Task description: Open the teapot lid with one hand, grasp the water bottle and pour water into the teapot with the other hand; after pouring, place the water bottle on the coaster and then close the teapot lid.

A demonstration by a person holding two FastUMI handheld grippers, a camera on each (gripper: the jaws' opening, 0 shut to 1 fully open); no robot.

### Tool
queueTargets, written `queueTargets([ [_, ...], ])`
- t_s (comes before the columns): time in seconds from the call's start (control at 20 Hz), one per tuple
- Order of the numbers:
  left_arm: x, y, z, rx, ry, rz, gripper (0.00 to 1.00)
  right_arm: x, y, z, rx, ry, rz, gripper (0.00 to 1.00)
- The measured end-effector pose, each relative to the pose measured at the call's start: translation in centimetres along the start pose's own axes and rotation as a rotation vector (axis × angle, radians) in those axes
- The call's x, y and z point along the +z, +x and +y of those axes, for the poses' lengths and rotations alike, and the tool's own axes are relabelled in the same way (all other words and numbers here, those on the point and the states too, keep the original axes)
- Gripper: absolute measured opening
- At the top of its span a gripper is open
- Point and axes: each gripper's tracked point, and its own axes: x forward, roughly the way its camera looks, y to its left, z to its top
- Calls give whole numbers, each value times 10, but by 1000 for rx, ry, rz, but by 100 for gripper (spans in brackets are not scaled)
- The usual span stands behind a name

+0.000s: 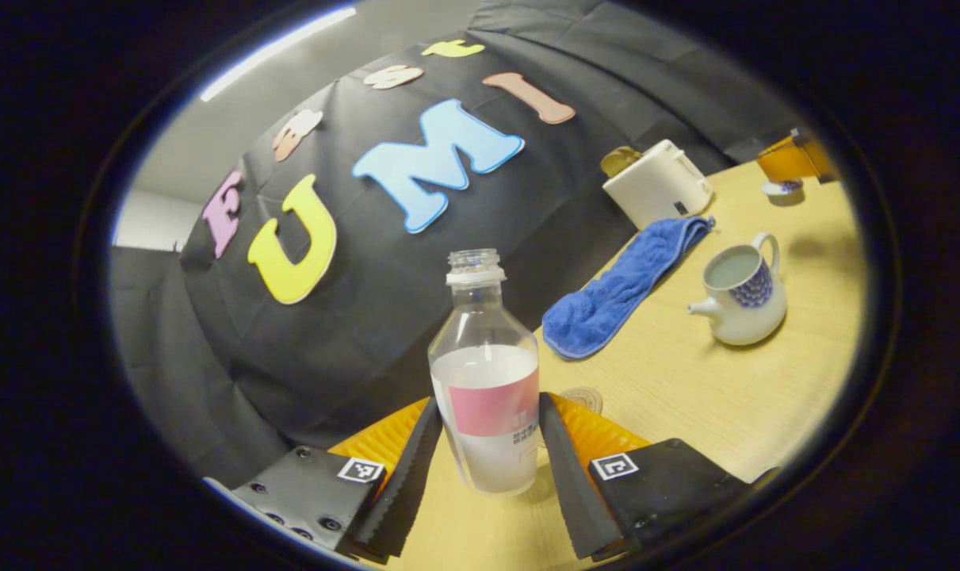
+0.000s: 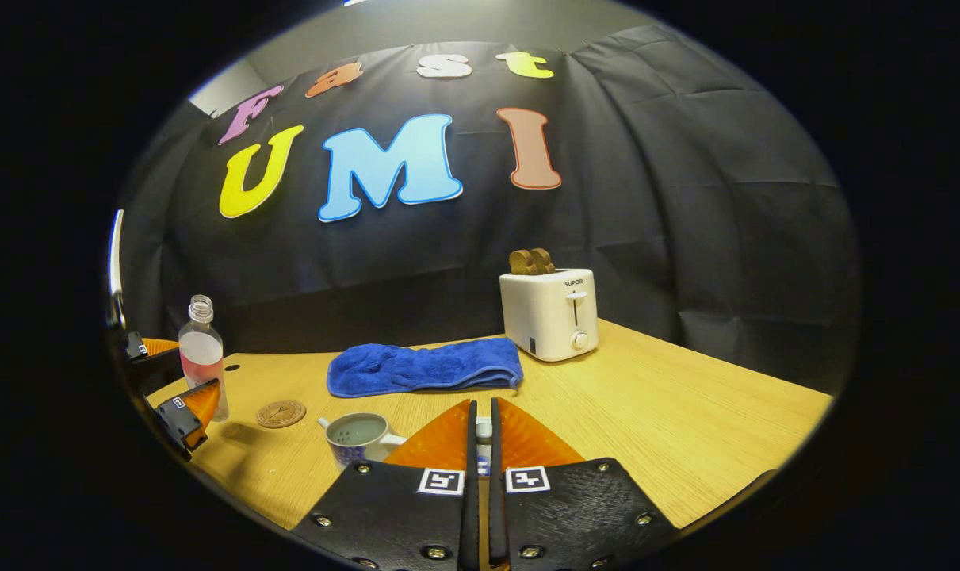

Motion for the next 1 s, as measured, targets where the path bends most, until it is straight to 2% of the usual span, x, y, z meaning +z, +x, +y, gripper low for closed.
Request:
queueTargets([
  [0.35, 50, 3, -5, 9, 397, -108, 87, 6, -6, -12, -24, 26, -29, 5],
  [0.6, 60, -7, -18, -8, 597, -155, 88, 9, -10, -13, -14, 47, -44, 5],
  [1.0, 74, -4, -24, -13, 840, -188, 87, 13, -13, -17, -9, 63, -64, 5],
])
